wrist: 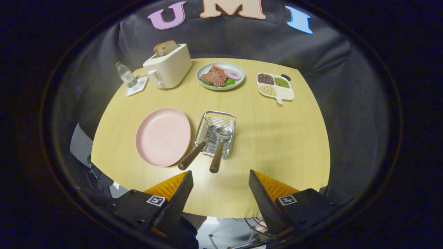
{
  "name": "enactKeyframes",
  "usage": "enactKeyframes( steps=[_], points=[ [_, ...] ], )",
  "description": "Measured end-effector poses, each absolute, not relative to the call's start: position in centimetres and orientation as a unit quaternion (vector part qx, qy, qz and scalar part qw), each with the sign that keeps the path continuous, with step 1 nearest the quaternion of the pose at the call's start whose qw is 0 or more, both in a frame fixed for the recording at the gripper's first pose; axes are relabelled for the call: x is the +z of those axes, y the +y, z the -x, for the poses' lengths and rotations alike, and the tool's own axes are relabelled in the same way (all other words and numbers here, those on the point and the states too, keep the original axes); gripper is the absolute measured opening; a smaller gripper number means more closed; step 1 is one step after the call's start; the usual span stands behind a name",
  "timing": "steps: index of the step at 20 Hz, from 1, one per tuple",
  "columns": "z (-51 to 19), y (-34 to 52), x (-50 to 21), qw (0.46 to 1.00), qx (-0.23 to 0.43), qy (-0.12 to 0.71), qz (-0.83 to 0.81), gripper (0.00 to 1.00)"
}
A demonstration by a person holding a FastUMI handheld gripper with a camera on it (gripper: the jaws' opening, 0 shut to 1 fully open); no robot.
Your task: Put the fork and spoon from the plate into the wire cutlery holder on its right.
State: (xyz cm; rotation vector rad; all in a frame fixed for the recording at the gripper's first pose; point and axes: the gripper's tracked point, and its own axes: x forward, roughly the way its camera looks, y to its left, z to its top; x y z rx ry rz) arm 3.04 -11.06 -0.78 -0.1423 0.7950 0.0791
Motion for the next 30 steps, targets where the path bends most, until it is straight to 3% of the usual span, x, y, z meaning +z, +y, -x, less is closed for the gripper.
enactKeyframes(
  steps=[1, 8, 13, 25, 30],
  points=[
    [-2.9, -11.2, -0.6, 0.92, 0.037, 0.385, 0.069, 1.0],
    [-1.4, -10.3, 0.8, 0.939, 0.043, 0.338, 0.05, 1.0],
    [-0.3, -7.0, 3.7, 0.97, 0.078, 0.231, -0.005, 0.99],
    [2.4, -6.7, 19.2, 0.993, 0.075, -0.059, -0.07, 0.98],
    [3.9, -8.3, 22.0, 0.991, 0.054, -0.118, -0.041, 0.98]
  ],
)
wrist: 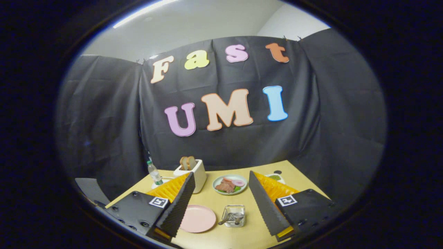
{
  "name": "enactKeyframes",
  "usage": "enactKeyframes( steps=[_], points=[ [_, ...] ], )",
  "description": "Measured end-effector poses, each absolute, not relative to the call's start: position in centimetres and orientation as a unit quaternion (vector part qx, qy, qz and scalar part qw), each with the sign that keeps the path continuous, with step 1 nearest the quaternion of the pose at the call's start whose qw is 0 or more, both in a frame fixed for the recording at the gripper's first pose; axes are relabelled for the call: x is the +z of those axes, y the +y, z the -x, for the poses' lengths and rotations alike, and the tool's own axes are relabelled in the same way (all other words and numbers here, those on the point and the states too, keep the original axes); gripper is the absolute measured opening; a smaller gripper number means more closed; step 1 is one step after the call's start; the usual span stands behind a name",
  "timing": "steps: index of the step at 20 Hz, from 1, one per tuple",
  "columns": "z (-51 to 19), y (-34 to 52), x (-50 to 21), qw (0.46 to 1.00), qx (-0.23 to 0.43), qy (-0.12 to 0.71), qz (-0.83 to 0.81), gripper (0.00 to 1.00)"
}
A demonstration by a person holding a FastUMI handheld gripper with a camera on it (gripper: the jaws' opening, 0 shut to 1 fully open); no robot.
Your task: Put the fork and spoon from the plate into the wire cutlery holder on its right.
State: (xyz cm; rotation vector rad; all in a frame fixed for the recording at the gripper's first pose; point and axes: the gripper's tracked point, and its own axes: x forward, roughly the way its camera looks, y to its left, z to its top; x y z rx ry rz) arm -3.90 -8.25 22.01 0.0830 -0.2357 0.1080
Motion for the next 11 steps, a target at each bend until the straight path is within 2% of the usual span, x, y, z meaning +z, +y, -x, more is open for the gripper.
enactKeyframes(
  steps=[4, 11],
  points=[
    [4.8, -9.7, 22.2, 0.991, 0.032, -0.129, -0.007, 0.98],
    [5.2, -11.2, 22.8, 0.988, 0.031, -0.152, -0.01, 0.98]
  ],
)
